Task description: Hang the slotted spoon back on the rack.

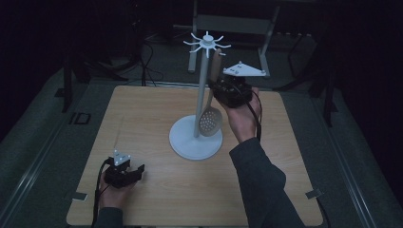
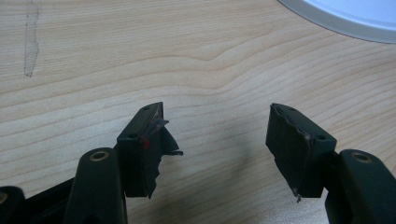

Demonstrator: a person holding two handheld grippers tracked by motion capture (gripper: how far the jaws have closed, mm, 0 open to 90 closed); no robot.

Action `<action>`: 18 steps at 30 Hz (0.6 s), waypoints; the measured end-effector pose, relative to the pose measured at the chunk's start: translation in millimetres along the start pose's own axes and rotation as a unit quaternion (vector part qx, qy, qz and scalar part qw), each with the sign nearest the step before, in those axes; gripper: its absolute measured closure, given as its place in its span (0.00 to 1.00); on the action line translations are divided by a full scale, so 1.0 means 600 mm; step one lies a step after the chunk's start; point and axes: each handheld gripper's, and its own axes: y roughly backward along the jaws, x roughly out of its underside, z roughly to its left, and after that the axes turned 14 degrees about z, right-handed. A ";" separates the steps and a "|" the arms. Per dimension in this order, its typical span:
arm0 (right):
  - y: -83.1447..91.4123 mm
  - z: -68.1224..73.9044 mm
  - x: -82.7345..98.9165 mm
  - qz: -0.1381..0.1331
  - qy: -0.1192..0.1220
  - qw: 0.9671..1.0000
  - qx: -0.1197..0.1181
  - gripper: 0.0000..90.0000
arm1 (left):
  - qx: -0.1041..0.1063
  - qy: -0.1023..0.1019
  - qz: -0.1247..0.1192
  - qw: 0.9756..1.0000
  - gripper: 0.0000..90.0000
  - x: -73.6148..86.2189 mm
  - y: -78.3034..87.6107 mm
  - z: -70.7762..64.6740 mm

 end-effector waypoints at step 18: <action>0.007 -0.008 0.027 -0.007 0.002 1.000 0.007 0.43 | 0.000 0.000 0.002 1.000 0.42 0.000 -0.001 -0.002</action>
